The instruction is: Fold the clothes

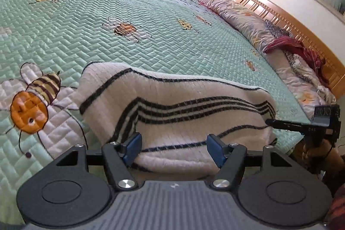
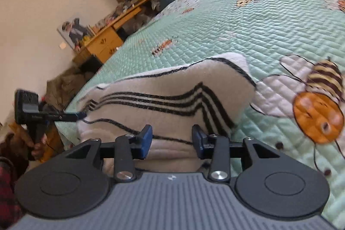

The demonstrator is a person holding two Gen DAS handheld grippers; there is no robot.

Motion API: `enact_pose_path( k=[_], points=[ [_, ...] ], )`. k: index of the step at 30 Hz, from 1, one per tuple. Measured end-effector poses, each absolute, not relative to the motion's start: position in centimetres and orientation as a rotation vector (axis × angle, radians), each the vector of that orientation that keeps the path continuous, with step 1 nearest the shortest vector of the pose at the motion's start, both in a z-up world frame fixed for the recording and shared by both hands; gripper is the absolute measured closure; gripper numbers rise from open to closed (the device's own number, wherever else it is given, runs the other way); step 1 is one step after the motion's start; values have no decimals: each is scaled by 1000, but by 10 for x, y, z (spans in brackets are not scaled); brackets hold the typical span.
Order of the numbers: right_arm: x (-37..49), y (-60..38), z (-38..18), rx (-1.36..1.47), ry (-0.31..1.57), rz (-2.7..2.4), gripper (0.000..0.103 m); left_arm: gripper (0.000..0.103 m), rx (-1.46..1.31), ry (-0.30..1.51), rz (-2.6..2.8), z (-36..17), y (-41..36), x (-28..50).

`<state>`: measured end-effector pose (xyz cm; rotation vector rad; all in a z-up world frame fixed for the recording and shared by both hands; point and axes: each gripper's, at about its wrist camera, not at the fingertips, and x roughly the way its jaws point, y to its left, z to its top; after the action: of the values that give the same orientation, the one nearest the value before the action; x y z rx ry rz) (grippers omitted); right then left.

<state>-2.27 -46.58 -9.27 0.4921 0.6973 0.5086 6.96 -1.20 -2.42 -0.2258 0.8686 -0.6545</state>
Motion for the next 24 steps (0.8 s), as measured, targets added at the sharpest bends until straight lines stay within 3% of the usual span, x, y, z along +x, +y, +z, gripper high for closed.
enact_pose_path(
  k=[4,18,24],
  points=[
    [-45,-465,-82,554,672,570,43,26,-264,888,-778,-21,-11,53],
    [-19,-427,-94,510,790,740,37,24,-374,1081,-883,-62,-41,81],
    [-6,-430,-99,697,731,810,32,22,-488,1099,-898,-65,-44,90]
  ],
)
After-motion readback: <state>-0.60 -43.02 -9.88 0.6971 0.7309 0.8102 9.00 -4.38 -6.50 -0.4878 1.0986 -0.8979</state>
